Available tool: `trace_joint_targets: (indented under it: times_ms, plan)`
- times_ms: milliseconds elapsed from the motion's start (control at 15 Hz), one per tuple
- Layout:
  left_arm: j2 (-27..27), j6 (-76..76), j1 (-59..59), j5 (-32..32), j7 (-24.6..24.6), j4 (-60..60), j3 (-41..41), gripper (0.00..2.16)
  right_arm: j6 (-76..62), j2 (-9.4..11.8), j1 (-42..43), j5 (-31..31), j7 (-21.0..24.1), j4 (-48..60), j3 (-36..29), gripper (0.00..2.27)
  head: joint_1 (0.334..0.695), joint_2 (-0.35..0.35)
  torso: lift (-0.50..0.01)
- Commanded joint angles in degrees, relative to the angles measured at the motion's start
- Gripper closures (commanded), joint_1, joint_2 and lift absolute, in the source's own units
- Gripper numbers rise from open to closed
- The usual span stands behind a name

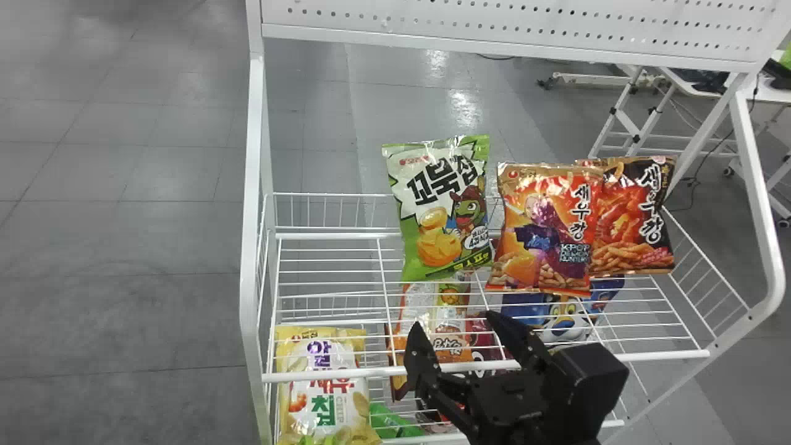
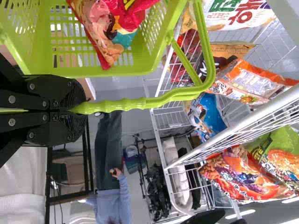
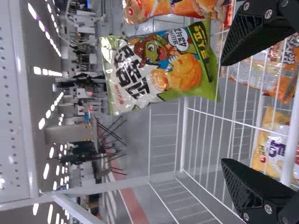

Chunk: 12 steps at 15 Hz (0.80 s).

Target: Hold basket handle with left hand then pick Jagalchi snack with right hand and place into basket

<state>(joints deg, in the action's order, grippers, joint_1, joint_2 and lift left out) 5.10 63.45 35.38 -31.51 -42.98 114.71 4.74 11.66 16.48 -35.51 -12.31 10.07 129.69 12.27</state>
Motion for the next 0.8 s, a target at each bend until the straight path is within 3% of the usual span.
trace_joint_targets:
  times_ms: [0, 733]
  plan:
    - [0.00, -0.03, -0.13, -0.13, 0.09, -0.37, 0.10, 1.87, -5.55, -0.40, 0.00, -0.79, 0.47, -2.95, -0.49, 0.07, 0.695, -0.197, -0.010]
    - [0.00, -0.03, 0.48, -1.28, 0.09, -0.54, 1.33, 1.87, -12.05, -0.48, -2.02, 0.44, 2.14, -5.94, -1.72, 0.07, 0.695, -0.253, -0.010]
